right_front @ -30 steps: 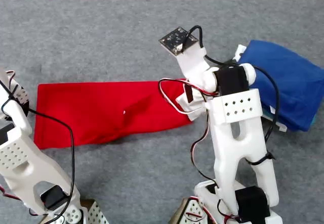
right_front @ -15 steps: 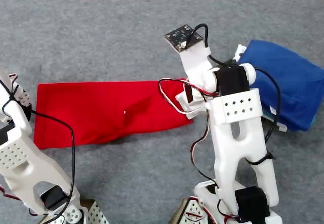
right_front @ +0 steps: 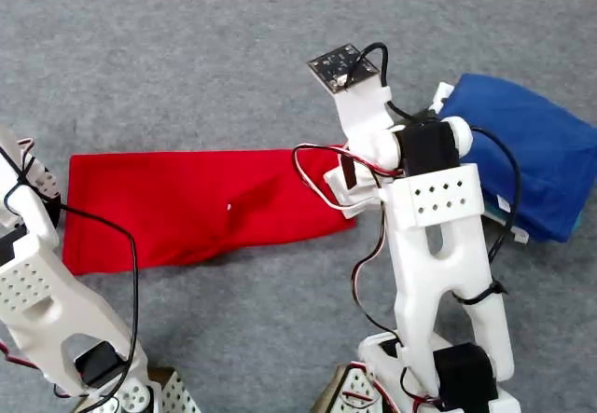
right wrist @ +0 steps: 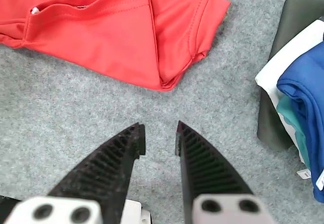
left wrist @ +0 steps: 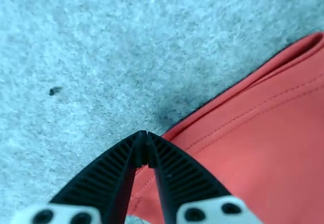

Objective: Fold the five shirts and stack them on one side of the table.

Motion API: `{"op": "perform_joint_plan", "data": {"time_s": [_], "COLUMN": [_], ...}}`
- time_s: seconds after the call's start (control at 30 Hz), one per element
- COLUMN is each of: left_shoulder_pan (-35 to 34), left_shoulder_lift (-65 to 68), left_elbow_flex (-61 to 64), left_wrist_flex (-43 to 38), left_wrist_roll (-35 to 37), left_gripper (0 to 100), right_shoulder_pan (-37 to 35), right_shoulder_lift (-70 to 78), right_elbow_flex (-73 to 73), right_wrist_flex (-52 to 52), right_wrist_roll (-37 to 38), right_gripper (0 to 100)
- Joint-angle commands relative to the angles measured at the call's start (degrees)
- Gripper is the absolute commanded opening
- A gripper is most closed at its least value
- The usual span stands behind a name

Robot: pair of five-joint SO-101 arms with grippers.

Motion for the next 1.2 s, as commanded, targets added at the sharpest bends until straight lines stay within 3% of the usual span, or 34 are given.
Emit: {"op": "perform_joint_plan", "data": {"time_s": [0.0, 0.53, 0.87, 1.17], "left_shoulder_pan": [0.5, -0.4, -8.4, -9.1], "left_shoulder_lift": [-0.7, -1.3, -1.3, -1.3], "left_elbow_flex": [-0.1, -1.0, -7.2, -7.1], "left_wrist_flex": [0.4, 0.5, 0.1, 0.5], "left_wrist_roll": [-0.1, 0.0, 0.4, 0.4], "left_gripper": [2, 2, 2, 2], "right_shoulder_pan": [1.0, 1.0, 0.7, 0.7], "right_shoulder_lift": [-2.3, -2.0, -1.9, -2.2], "right_elbow_flex": [-3.9, -3.9, -3.9, -3.9], "right_wrist_flex": [0.4, 0.4, 0.1, 0.1], "right_wrist_roll": [-0.3, -0.2, -0.2, -0.2], "right_gripper": [11.9, 12.0, 12.2, 12.2]}}
